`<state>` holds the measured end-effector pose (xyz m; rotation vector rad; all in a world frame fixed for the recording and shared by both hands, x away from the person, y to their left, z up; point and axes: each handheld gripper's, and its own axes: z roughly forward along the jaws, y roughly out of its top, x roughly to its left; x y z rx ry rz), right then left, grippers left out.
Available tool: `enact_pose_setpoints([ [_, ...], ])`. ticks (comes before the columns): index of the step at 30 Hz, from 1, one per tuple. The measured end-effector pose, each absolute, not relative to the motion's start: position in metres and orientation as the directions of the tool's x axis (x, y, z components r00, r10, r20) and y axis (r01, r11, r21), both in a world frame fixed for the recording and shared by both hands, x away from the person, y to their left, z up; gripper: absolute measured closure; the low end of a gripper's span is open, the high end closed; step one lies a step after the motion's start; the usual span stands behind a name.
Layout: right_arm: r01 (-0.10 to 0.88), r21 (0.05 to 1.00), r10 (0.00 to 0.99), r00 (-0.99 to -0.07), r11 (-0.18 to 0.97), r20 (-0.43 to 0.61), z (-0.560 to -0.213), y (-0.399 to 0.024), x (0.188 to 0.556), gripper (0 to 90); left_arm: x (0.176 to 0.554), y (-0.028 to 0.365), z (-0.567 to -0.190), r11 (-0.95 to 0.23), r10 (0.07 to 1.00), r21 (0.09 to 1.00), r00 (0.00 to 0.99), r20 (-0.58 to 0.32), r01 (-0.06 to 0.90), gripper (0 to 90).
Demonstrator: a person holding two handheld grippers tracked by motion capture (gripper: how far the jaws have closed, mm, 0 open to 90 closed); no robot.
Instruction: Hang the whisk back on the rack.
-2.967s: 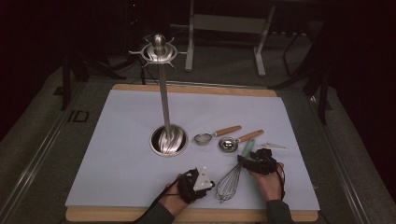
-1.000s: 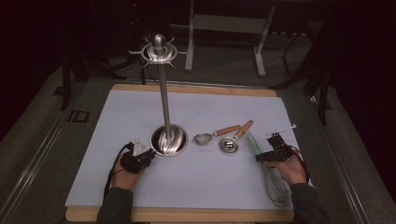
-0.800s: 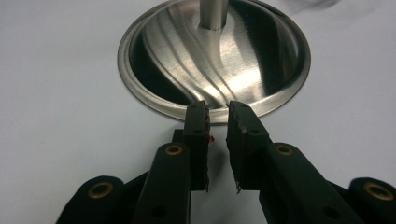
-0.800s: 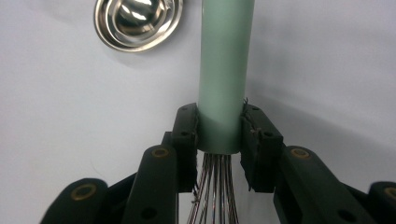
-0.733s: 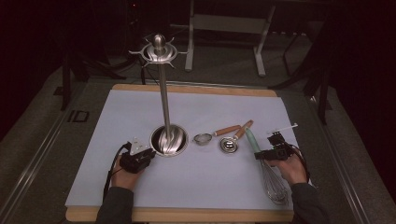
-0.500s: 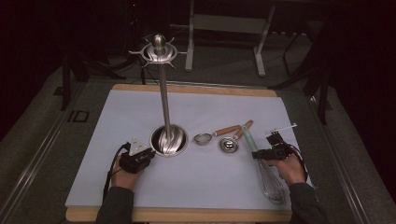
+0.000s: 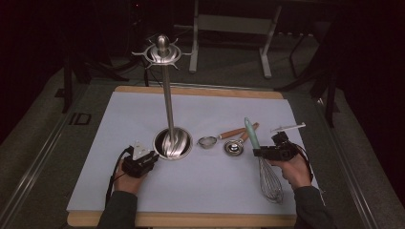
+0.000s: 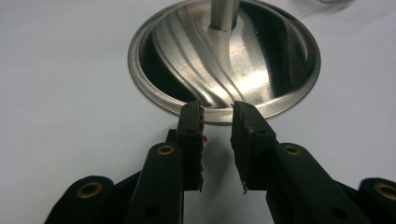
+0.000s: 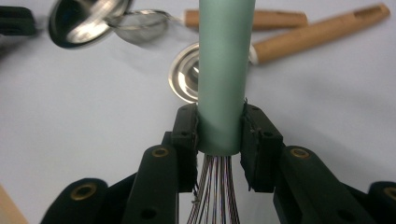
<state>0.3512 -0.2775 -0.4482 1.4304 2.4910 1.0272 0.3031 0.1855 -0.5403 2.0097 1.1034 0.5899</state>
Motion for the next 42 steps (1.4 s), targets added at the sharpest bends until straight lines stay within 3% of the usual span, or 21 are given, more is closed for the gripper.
enact_pose_setpoints([
  [24,0.512,0.763,0.67,-0.729,0.395,0.143,-0.406,-0.239,0.34,69.6,0.304,0.187,-0.54,-0.324,0.86,0.798,0.51,0.023,0.509,70.3],
  [34,0.347,0.847,0.582,-0.811,0.402,0.056,-0.374,-0.211,0.339,69.6,0.303,0.187,-0.54,-0.324,0.86,0.798,0.509,0.025,0.509,70.2],
  [42,0.271,0.88,0.544,-0.839,0.391,0.017,-0.351,-0.194,0.342,69.6,0.304,0.187,-0.54,-0.324,0.861,0.796,0.508,0.025,0.511,69.8],
])
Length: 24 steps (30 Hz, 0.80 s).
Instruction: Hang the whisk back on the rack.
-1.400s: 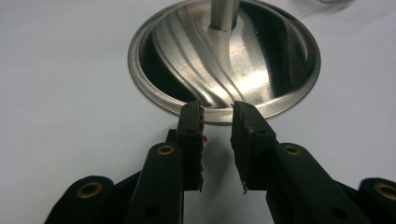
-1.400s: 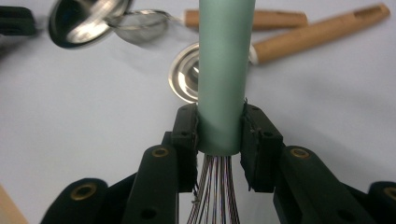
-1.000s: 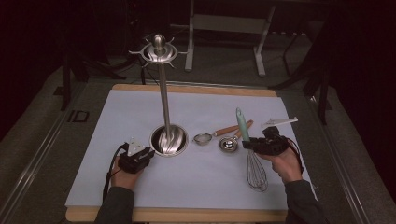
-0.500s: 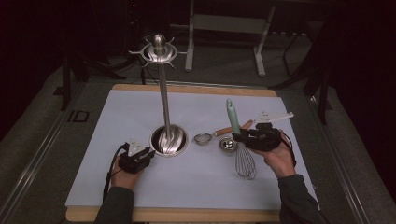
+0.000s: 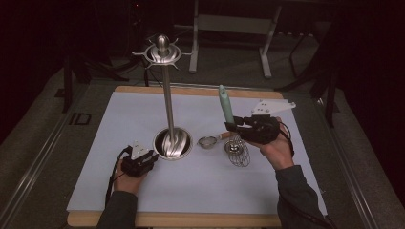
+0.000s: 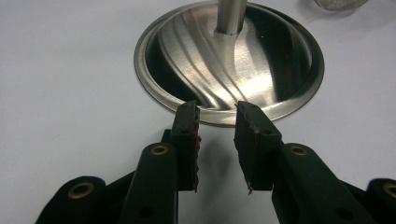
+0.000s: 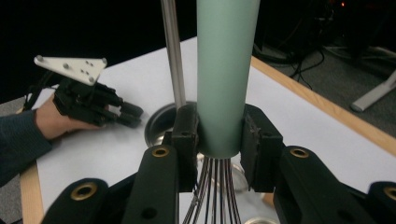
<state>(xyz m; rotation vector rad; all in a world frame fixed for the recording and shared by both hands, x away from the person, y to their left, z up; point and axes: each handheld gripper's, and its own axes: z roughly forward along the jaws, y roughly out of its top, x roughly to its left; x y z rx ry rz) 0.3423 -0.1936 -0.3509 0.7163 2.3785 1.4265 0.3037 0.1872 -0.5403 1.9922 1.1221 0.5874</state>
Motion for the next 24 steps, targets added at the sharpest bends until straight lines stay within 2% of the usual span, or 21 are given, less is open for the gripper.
enact_pose_setpoints([
  [24,0.127,0.924,0.493,-0.867,0.361,-0.073,-0.311,-0.158,0.348,69.6,0.304,0.187,-0.54,-0.324,0.862,0.792,0.506,0.022,0.517,69.5],
])
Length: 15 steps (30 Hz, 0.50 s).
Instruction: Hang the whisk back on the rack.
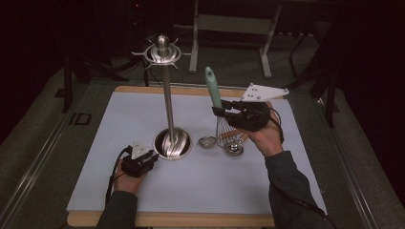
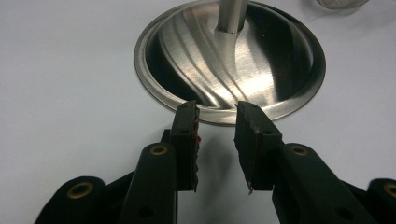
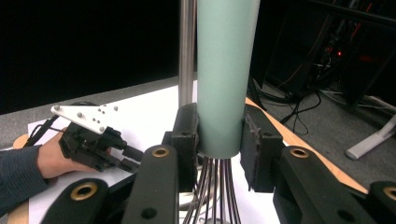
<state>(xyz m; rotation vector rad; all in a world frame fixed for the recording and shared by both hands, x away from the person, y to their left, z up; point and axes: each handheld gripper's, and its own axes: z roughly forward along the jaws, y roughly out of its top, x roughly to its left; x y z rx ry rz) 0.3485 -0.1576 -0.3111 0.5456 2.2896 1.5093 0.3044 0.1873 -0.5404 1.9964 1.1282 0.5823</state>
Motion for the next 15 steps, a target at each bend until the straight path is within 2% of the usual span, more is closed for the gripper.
enact_pose_setpoints([
  [7,0.082,0.922,0.463,-0.879,0.378,-0.112,-0.296,-0.143,0.346,69.6,0.304,0.187,-0.54,-0.323,0.863,0.792,0.505,0.021,0.518,69.5],
  [15,0.071,0.918,0.428,-0.897,0.391,-0.113,-0.298,-0.123,0.347,69.5,0.305,0.188,-0.54,-0.321,0.863,0.792,0.505,0.018,0.52,69.4],
])
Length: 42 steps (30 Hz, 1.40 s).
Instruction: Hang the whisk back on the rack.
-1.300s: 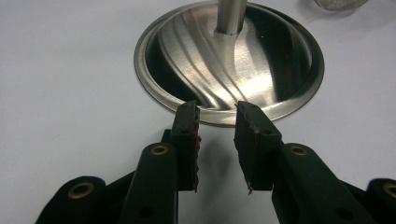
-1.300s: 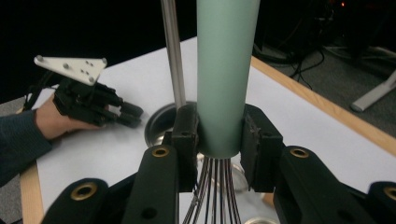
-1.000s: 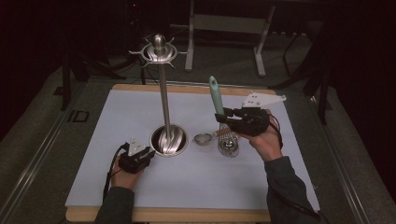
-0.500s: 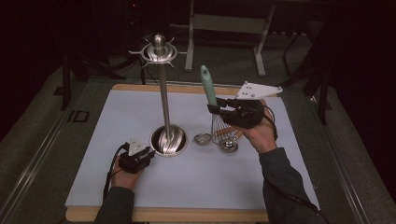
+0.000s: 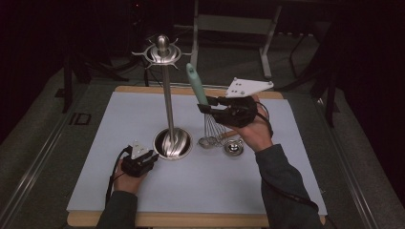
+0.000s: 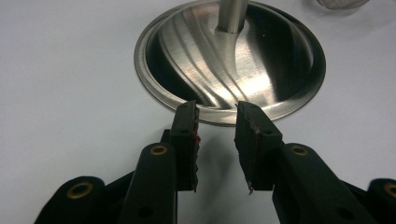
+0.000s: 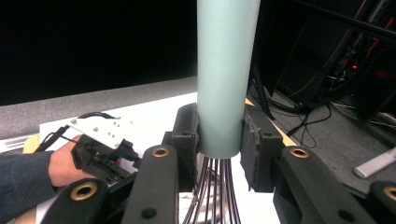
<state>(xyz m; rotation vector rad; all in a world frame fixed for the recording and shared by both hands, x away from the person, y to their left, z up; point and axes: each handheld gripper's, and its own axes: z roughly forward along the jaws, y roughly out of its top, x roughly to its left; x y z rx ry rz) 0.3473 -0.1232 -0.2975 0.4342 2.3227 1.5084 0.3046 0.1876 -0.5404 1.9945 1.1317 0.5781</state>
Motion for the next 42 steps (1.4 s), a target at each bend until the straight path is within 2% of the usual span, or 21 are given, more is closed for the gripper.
enact_pose_setpoints([
  [11,0.043,0.914,0.394,-0.91,0.403,-0.13,-0.292,-0.108,0.341,69.6,0.305,0.187,-0.54,-0.325,0.862,0.79,0.506,0.021,0.52,69.3],
  [32,0.115,0.911,0.417,-0.907,0.395,-0.066,-0.304,-0.078,0.363,69.3,0.305,0.187,-0.541,-0.32,0.863,0.791,0.505,0.016,0.521,69.2],
  [42,0.121,0.912,0.428,-0.902,0.391,-0.063,-0.305,-0.072,0.365,65.1,0.305,0.187,-0.541,-0.322,0.863,0.79,0.505,0.018,0.522,69.0],
])
